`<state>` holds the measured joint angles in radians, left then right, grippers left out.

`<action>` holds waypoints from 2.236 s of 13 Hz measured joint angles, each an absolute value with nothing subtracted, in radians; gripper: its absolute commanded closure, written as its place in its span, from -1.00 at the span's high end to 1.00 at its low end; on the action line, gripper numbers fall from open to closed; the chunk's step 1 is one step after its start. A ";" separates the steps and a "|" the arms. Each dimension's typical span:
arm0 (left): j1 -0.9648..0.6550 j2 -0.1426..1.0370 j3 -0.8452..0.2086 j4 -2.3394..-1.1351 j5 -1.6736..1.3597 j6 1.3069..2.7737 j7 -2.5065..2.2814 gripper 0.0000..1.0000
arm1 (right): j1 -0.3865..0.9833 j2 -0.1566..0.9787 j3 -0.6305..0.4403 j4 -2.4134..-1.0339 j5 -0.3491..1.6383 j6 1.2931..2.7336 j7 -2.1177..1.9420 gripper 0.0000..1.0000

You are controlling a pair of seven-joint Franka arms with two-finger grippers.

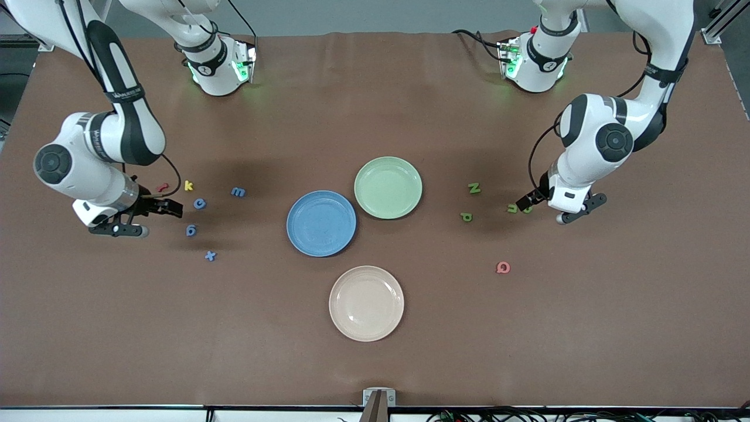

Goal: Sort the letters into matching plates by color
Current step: 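Reach the left gripper to green B while the right gripper reaches blue c, then grasp green B with the left gripper while the right gripper grasps blue c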

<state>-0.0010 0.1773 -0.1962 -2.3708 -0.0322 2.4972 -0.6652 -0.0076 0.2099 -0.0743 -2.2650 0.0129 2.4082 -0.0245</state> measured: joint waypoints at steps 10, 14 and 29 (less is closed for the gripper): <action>0.036 0.316 -0.189 -2.414 -0.032 2.677 -0.679 0.64 | 0.024 0.222 -0.067 -2.448 0.072 2.650 -0.016 0.45; 0.035 0.323 -0.190 -2.414 -0.032 2.698 -0.680 0.49 | 0.048 0.262 -0.065 -2.467 0.077 2.701 0.009 0.45; 0.036 0.335 -0.190 -2.408 -0.032 2.722 -0.683 -0.55 | 0.058 0.297 -0.067 -2.478 0.077 2.725 0.021 -1.00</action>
<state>0.0362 0.3352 -0.1895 -2.4078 -0.0322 2.7216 -0.6831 0.0577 0.2966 -0.0675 -2.4779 0.0772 2.7246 0.0205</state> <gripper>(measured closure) 0.709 0.498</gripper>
